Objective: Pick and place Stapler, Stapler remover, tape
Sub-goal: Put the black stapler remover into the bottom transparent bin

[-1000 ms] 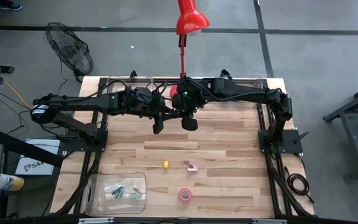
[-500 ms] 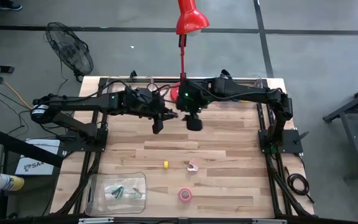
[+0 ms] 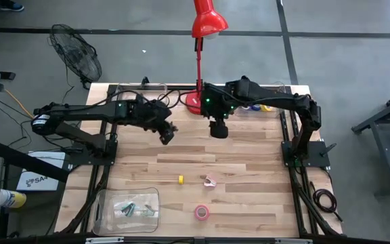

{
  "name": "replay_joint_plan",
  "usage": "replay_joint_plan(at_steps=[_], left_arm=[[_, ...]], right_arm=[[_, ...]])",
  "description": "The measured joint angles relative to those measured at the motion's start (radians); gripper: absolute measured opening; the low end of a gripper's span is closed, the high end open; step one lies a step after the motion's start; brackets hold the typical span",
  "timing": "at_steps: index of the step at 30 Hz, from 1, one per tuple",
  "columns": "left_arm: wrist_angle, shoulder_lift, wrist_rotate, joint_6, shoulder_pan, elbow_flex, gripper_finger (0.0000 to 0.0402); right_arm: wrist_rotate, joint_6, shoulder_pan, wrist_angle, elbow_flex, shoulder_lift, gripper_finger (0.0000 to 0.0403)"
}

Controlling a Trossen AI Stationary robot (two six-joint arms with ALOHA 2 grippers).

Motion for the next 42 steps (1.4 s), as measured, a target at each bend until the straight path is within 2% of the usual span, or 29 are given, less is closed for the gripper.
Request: replay_joint_plan(at_steps=[3, 8, 16, 29, 33, 38, 42], left_arm=[[-0.073, -0.007, 0.1, -0.053, -0.003, 0.0, 0.0092], [-0.174, -0.02, 0.206, -0.1, -0.066, 0.0, 0.0092], [-0.242, -0.032, 0.277, -0.296, -0.255, -0.001, 0.0092], [-0.226, -0.029, 0.428, -0.962, -0.648, -0.001, 0.0092], [-0.217, -0.002, 0.435, -1.184, -0.746, -0.001, 0.0092], [-0.213, 0.065, 0.489, -1.442, -0.821, -0.001, 0.0092], [-0.195, 0.126, 0.544, -1.546, -0.834, -0.001, 0.0092]], right_arm=[[-0.003, 0.0, -0.015, -0.022, 0.0, -0.001, 0.0221], [-0.028, -0.006, -0.032, -0.034, 0.0, -0.001, 0.0222], [-0.037, -0.045, -0.038, -0.015, -0.009, -0.002, 0.0222], [-0.095, -0.063, -0.038, 0.115, -0.214, -0.002, 0.0222], [-0.144, -0.068, -0.038, 0.179, -0.289, -0.002, 0.0222], [-0.162, -0.067, -0.037, 0.247, -0.377, -0.002, 0.0222], [-0.177, -0.052, -0.037, 0.272, -0.421, -0.002, 0.0222]])
